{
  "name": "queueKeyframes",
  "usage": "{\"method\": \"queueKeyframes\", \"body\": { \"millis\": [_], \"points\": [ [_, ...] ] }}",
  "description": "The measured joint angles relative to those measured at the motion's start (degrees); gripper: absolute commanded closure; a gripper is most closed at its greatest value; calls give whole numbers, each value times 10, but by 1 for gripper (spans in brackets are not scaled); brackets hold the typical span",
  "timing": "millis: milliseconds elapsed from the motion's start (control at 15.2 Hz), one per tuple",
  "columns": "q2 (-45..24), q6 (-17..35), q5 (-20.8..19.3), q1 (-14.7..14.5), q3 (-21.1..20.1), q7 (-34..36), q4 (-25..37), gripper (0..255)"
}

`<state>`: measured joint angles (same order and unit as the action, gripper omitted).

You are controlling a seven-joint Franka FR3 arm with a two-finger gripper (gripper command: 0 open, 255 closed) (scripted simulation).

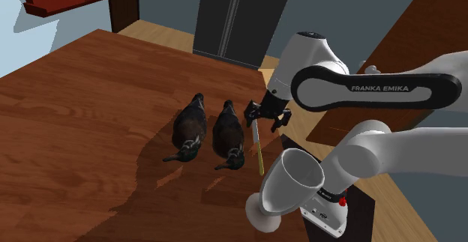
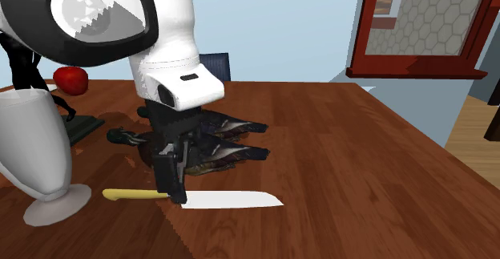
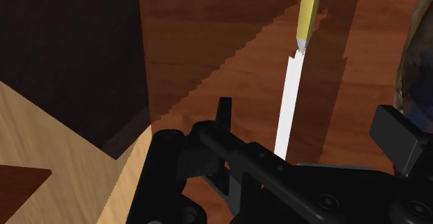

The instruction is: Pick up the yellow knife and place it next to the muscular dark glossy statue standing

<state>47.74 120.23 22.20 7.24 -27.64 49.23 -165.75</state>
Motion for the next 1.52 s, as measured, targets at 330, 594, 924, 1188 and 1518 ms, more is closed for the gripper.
{"method": "queueKeyframes", "body": {
  "millis": [330,594,924,1188,1518],
  "points": [
    [-32,54,18,0,-21,11,-23,0],
    [-50,85,26,-1,-30,12,-30,0],
    [-49,87,27,-1,-30,11,-31,255],
    [-45,110,24,1,-25,9,-27,255],
    [-43,84,22,2,-22,2,-38,255]
  ]
}}
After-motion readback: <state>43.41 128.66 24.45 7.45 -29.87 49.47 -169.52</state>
